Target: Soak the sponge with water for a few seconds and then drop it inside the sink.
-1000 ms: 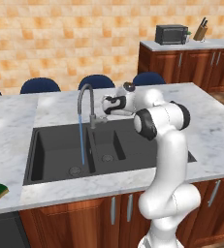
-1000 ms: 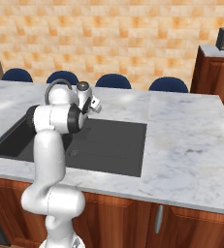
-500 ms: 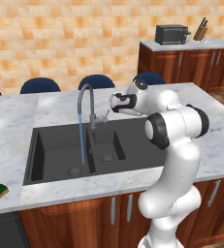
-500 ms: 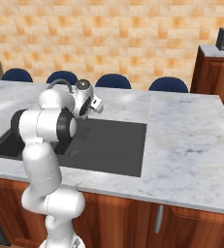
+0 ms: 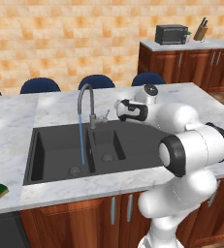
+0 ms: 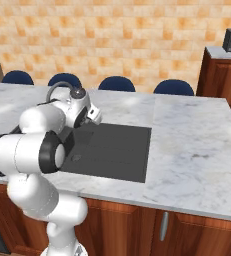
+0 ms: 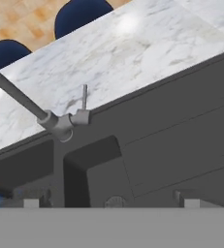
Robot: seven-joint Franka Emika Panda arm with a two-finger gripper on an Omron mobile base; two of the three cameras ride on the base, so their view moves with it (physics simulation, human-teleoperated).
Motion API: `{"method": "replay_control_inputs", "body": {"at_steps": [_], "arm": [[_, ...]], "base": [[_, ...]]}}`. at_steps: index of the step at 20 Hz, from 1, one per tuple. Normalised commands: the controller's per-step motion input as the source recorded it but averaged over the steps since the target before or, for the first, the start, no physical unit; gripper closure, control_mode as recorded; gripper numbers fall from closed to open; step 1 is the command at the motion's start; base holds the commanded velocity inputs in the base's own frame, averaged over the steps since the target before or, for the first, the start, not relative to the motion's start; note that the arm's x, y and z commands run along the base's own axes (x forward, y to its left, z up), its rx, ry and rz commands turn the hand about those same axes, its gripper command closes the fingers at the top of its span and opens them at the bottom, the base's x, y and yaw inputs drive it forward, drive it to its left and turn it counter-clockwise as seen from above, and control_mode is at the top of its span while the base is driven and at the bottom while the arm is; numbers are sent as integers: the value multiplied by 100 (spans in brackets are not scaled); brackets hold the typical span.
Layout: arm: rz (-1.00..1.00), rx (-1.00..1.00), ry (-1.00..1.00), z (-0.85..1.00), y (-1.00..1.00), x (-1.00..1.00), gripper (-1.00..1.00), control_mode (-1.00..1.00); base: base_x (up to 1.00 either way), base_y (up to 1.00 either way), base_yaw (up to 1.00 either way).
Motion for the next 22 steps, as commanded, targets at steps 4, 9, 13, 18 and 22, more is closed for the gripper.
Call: {"method": "replay_control_inputs", "body": {"at_steps": [4,9,13,18,22], "arm": [[0,0,0,9,0,-83,-100,-100],[0,0,1,3,0,-63,-100,-100],[4,0,0,0,7,-14,-100,-100],[5,0,2,0,47,0,-100,-100],[12,0,6,0,67,-8,-100,-100]], "base": [[0,0,0],[0,0,0],[0,0,0],[0,0,0],[0,0,0]]}}
